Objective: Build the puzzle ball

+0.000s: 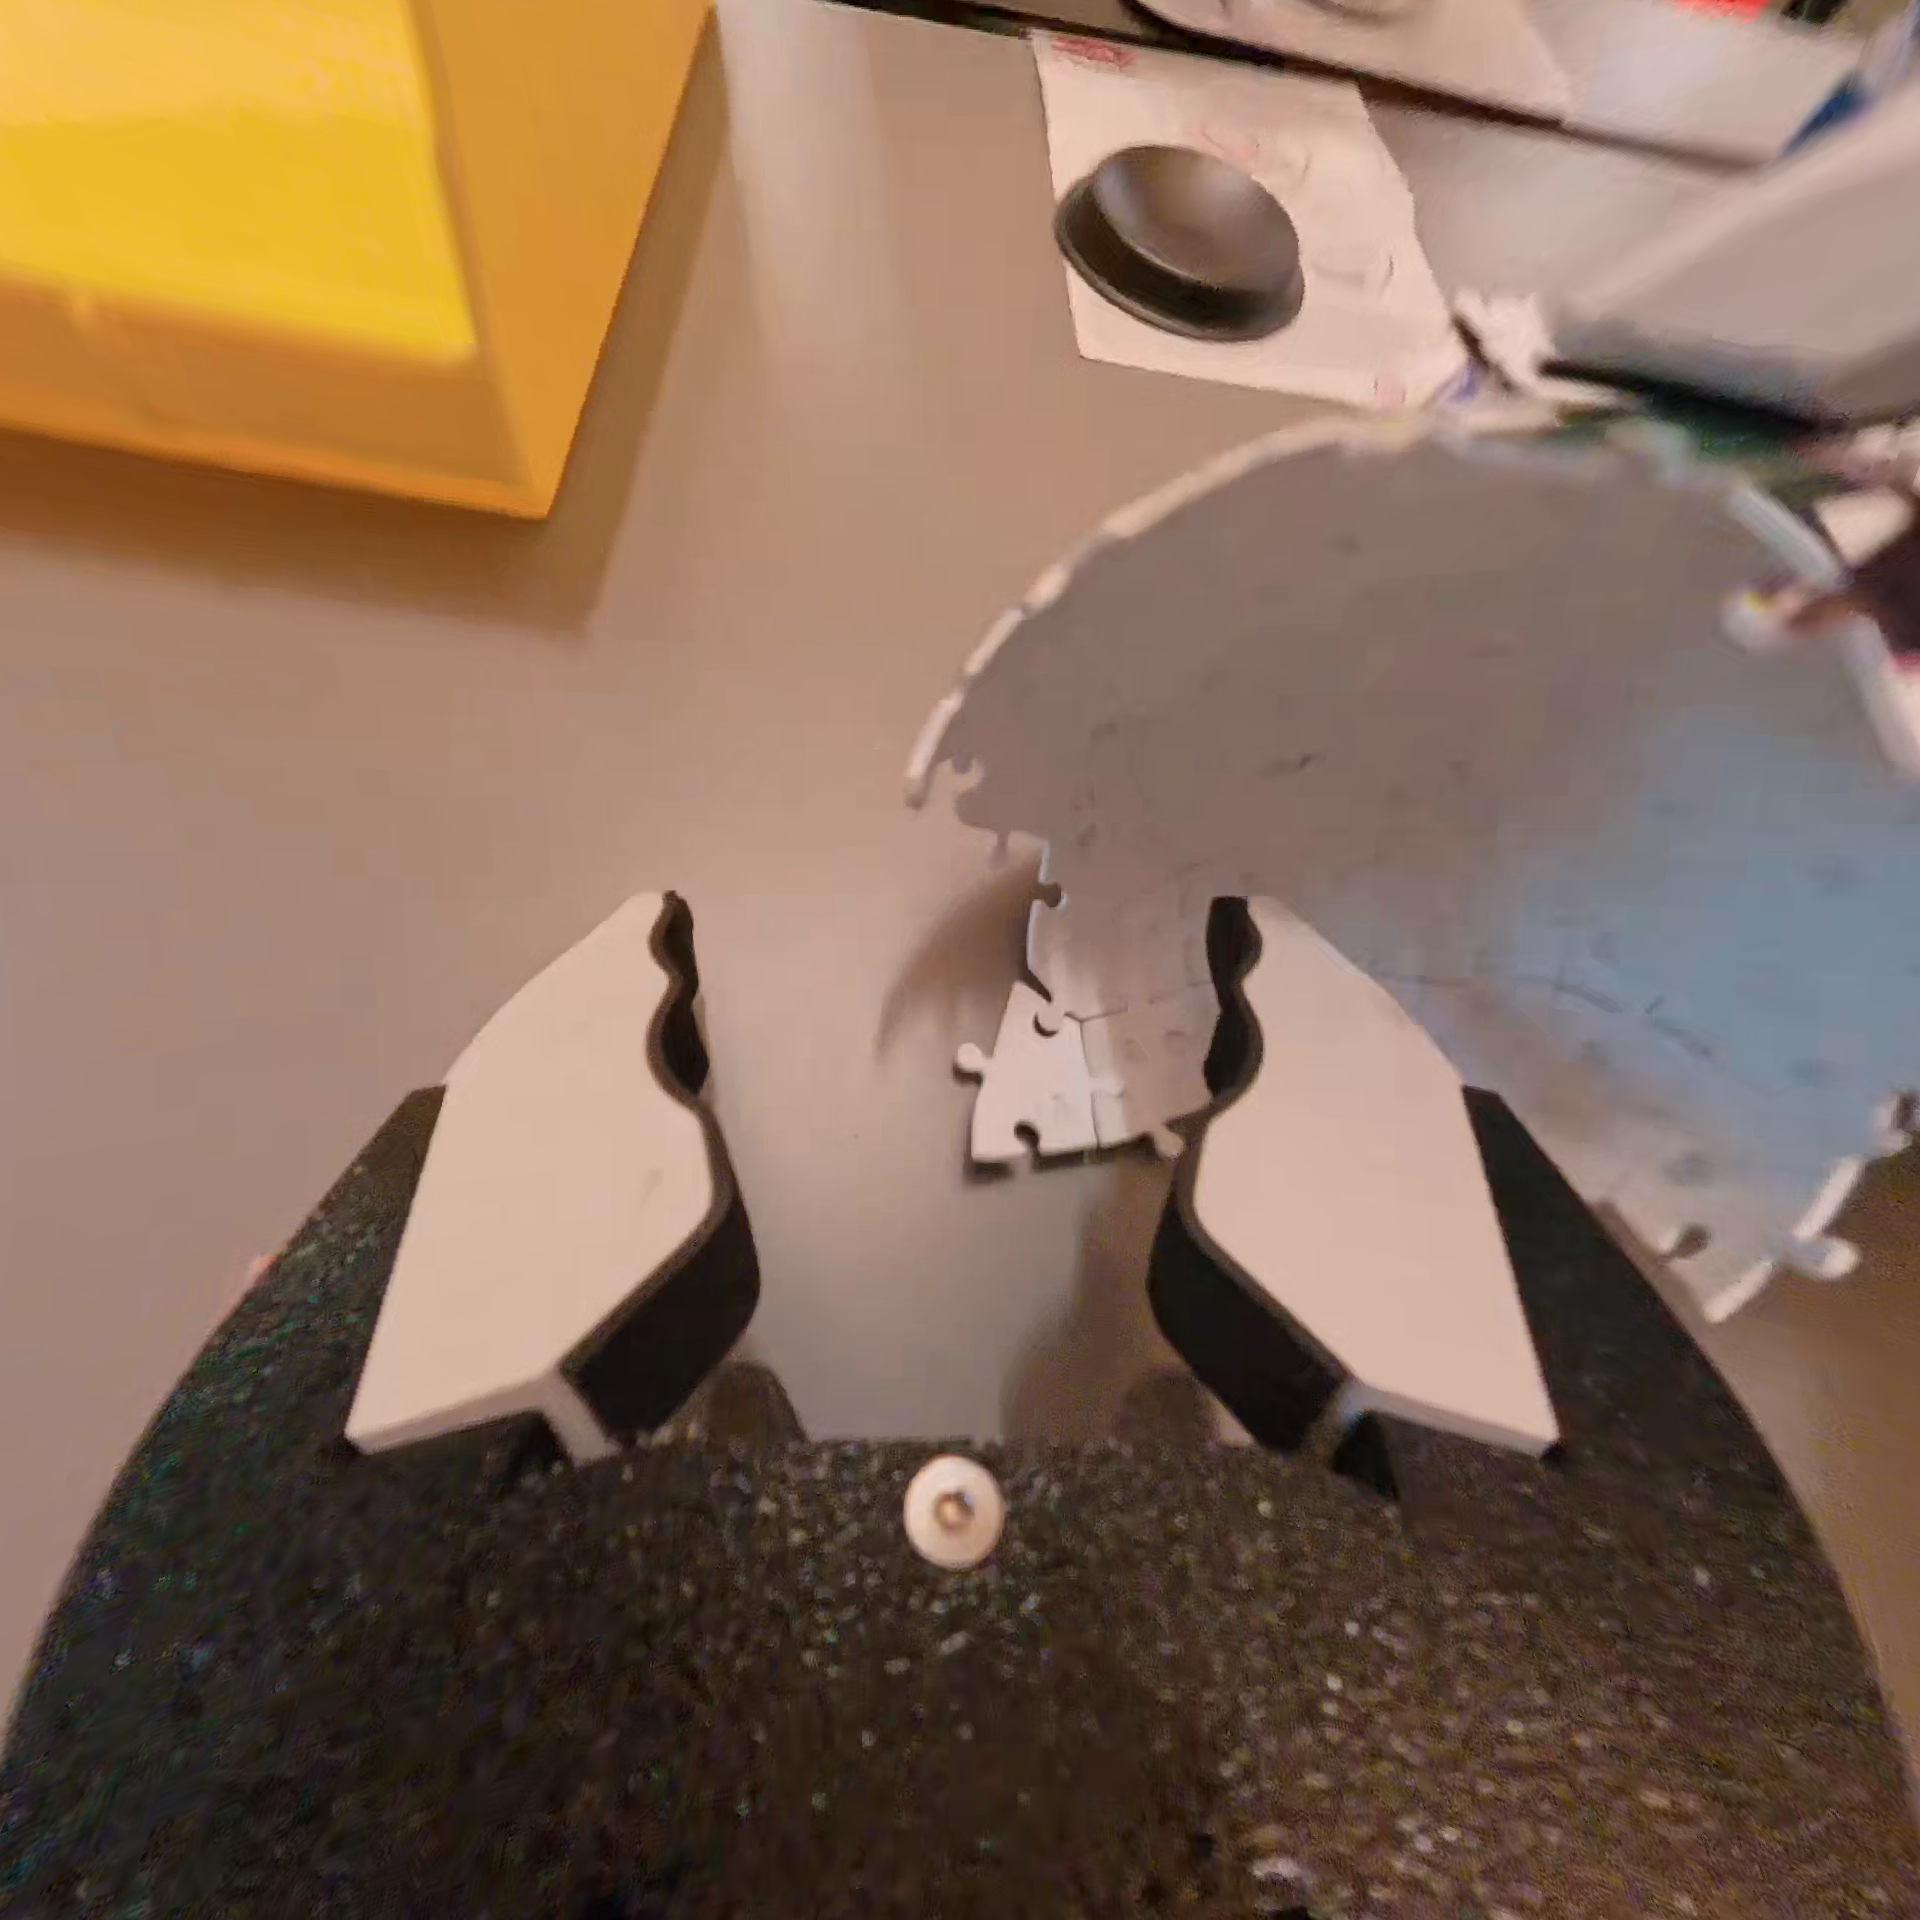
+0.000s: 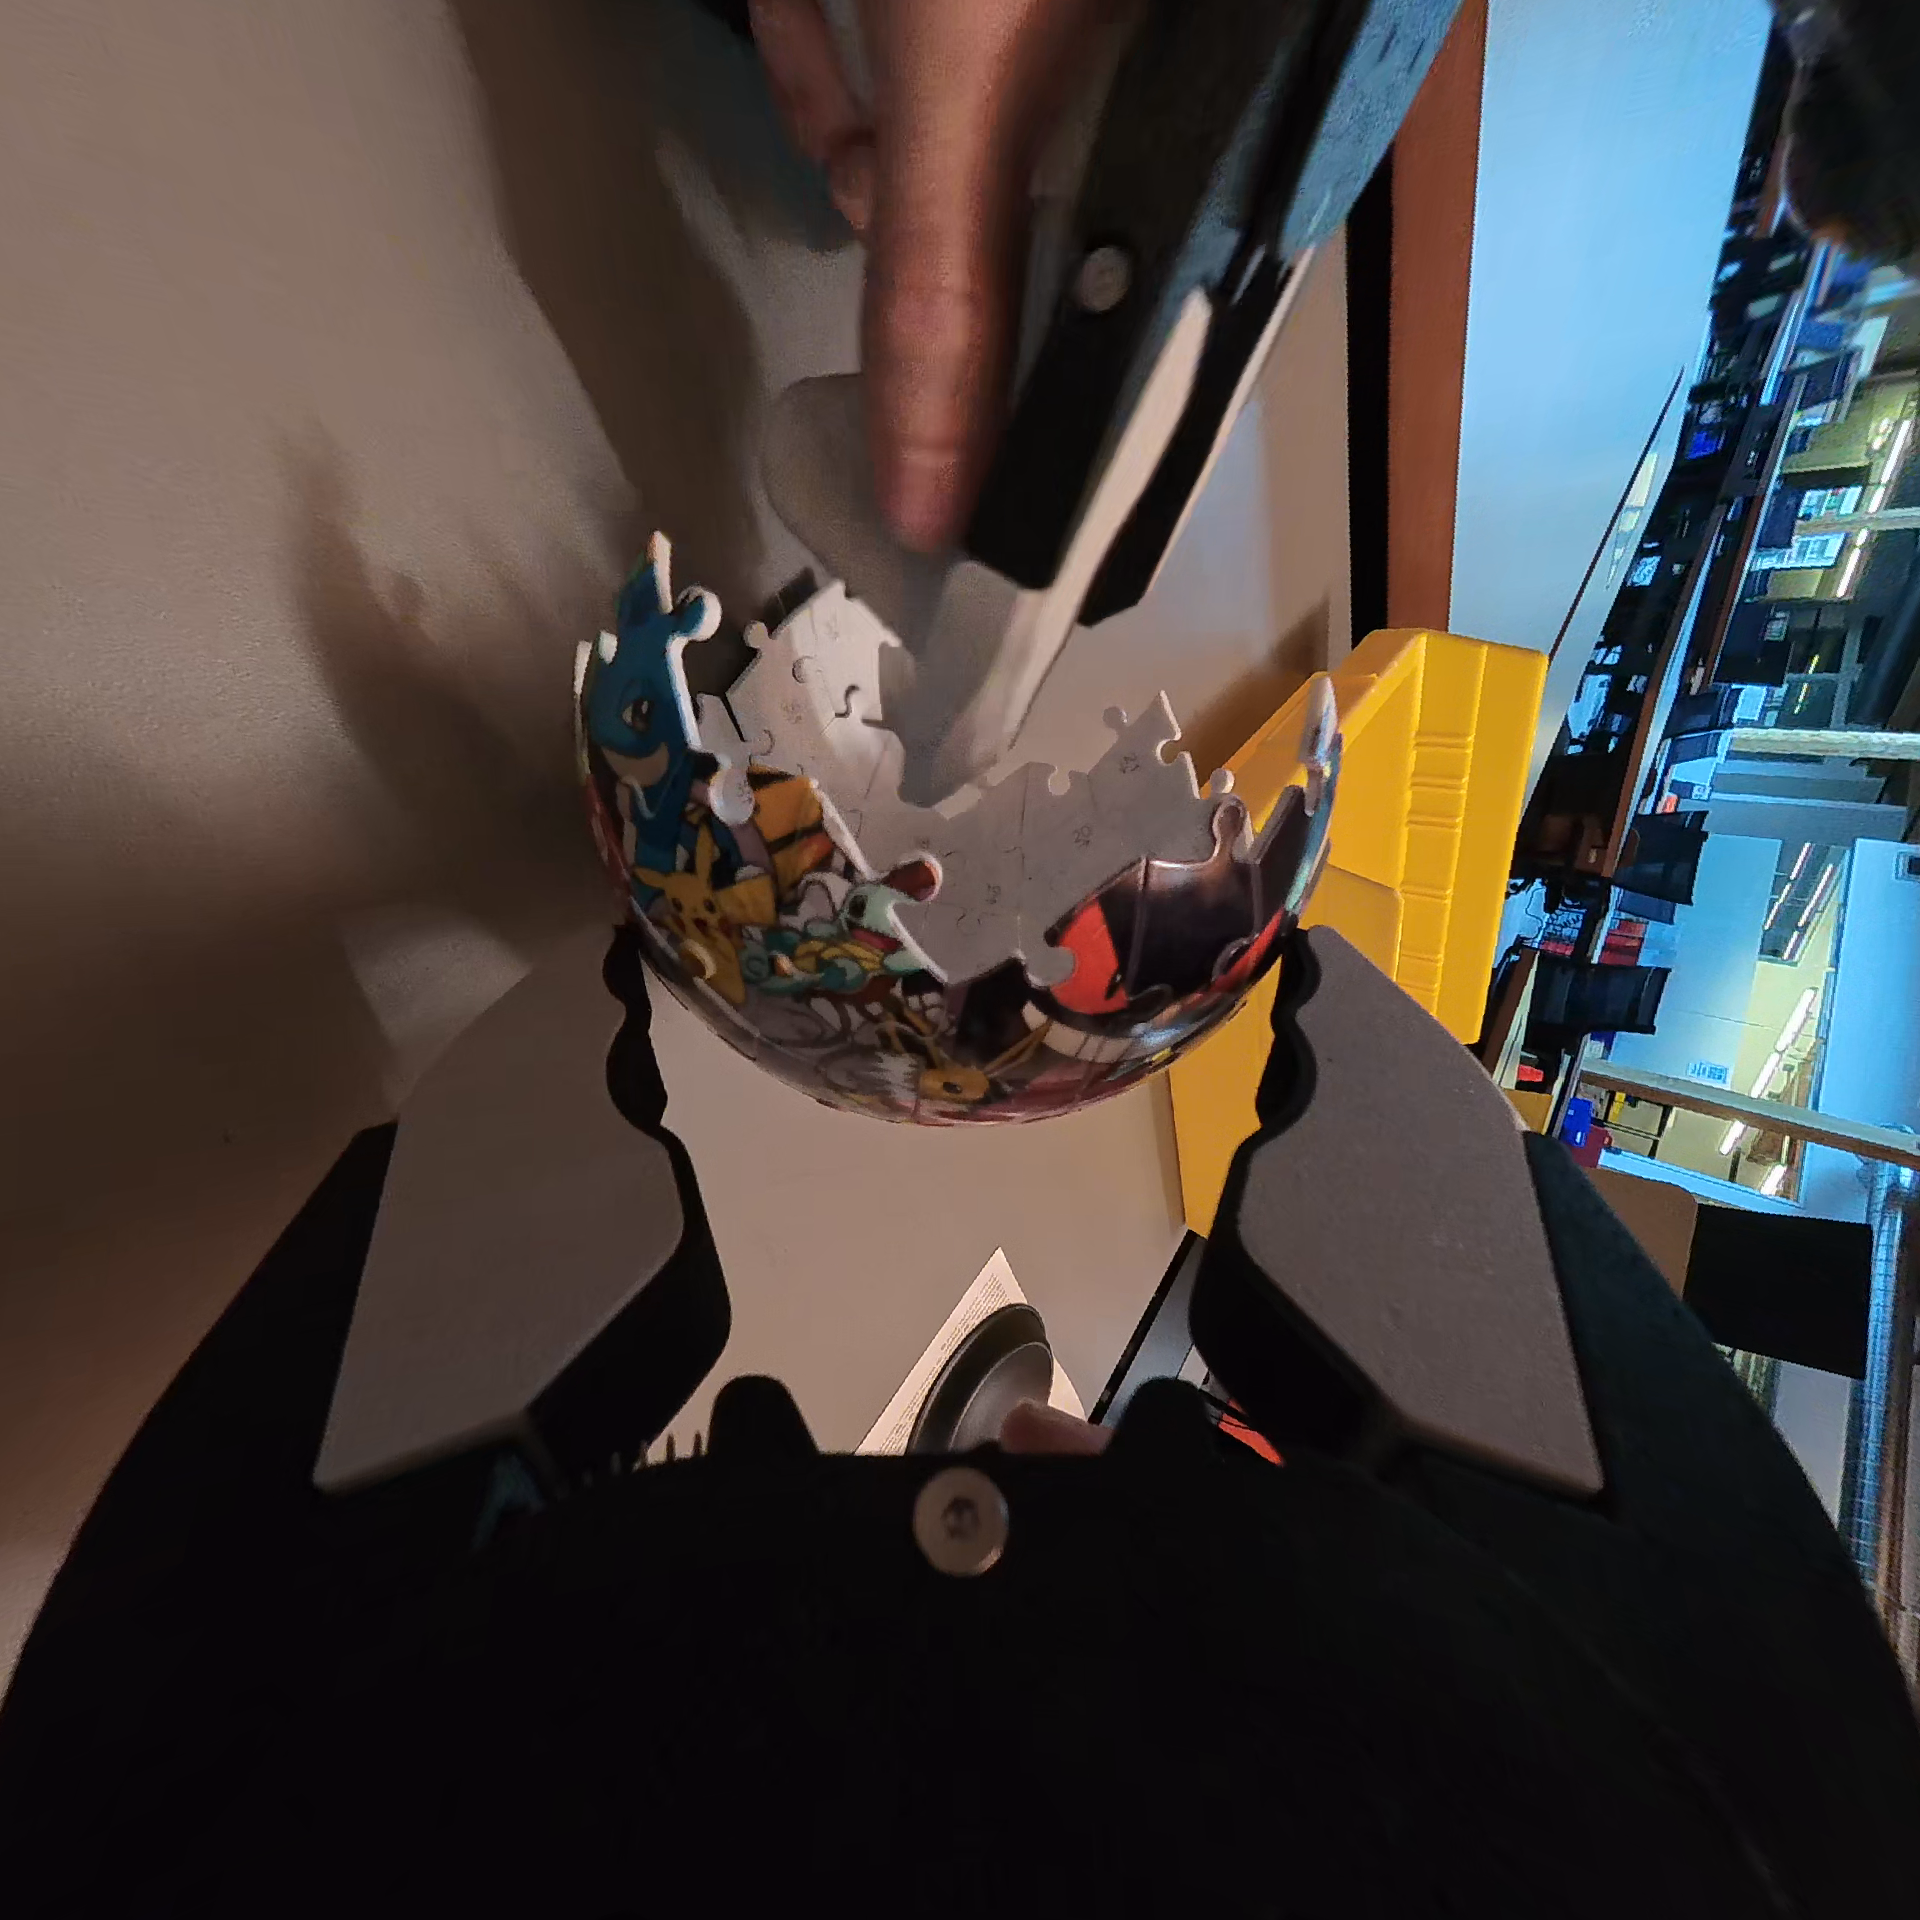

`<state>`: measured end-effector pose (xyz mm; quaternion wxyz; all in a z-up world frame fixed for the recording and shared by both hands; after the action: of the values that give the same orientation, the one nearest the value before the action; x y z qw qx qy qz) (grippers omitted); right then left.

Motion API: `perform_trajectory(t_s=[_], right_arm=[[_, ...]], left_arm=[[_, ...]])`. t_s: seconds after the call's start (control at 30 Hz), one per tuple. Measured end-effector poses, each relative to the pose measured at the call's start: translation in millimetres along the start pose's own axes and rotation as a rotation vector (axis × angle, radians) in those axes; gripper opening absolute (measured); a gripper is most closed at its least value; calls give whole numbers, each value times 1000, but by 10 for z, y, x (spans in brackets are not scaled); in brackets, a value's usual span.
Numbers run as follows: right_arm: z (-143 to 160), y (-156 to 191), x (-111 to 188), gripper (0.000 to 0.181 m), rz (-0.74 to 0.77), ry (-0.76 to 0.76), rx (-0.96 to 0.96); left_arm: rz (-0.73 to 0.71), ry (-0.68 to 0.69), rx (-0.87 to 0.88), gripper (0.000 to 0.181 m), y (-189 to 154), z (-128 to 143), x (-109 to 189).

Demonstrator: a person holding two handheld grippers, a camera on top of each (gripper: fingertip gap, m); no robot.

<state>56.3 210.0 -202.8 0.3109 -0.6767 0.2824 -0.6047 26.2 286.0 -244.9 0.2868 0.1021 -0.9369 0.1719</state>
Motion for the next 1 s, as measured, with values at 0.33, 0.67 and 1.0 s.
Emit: perform_trajectory(t_s=[0.33,0.67,1.0], right_arm=[[-9,-4,-2,114,2,3,5],[-23,-12,-7,114,4,-2,7],[-38,-32,-18,114,-27,9,21]], left_arm=[[-40,206,53,94,7,262,32],[-167,268,-97,95,61,289,-39],[-155,275,-167,93,50,262,-62]])
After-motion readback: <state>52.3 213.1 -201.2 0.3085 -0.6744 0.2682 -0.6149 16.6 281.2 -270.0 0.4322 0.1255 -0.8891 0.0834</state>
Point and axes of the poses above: each gripper's, where its closed fingertips meet, x back along the fingers, z out of its underside, y = z × x across the jaws, the point moved 2 cm from there along x, back along the fingers, and after that the axes turned 6 degrees about x, right-handed, at the moved point
